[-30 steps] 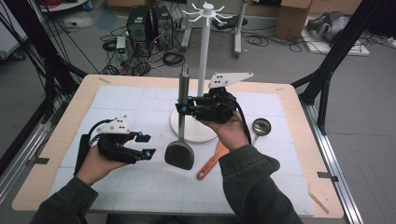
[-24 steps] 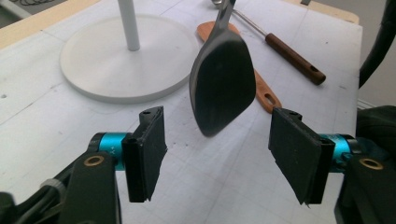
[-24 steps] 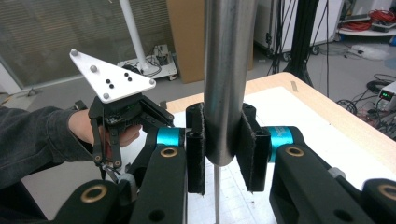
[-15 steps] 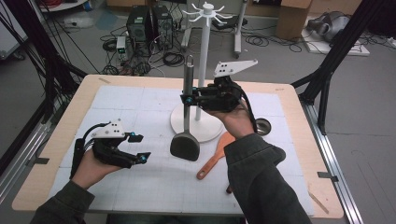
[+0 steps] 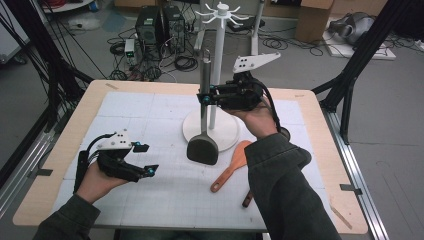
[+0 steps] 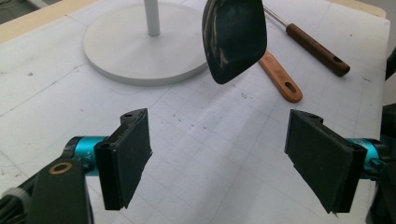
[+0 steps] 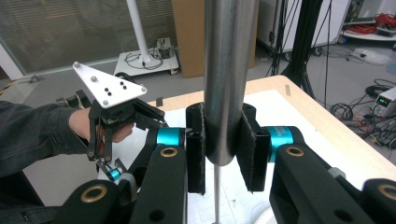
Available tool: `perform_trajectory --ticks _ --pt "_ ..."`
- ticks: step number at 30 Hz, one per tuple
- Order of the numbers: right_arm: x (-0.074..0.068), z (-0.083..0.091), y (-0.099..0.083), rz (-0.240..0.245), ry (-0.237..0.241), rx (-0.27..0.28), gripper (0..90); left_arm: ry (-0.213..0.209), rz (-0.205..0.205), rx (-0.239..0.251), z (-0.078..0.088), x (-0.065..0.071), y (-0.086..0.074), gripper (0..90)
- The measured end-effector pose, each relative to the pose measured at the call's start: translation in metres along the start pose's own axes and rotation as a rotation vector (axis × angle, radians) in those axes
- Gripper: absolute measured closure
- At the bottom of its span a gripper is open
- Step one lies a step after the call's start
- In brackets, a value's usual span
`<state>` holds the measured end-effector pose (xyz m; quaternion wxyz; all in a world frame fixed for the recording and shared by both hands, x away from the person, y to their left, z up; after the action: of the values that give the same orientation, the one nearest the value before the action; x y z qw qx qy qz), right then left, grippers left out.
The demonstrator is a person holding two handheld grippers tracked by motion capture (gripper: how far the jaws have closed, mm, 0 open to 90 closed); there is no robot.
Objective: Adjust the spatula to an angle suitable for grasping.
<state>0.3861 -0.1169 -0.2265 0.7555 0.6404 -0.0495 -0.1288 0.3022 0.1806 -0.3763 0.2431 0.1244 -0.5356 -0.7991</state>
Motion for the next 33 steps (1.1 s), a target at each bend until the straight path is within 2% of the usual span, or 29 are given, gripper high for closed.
perform_trajectory --ticks 2,15,33 --pt "0.000 0.001 0.001 -0.010 0.000 -0.005 75.5 0.005 0.002 0.001 0.000 -0.001 0.000 22.5" --pt "0.007 0.007 0.018 0.009 0.006 -0.008 75.5 0.018 0.012 0.009 0.001 -0.003 -0.002 18.2" --pt "0.015 0.015 0.028 0.022 0.002 -0.017 75.5 0.026 0.012 0.008 0.001 -0.005 -0.002 17.2"
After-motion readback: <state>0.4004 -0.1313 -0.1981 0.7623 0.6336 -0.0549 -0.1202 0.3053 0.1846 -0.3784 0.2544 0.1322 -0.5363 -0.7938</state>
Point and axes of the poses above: each handheld gripper's, and its own axes: z roughly backward along the jaws, y roughly out of its top, x roughly to its right, the point moved 3 cm from there along -z, roughly forward along the jaws, and after that the axes turned 9 degrees about x, right-handed, at the moved point
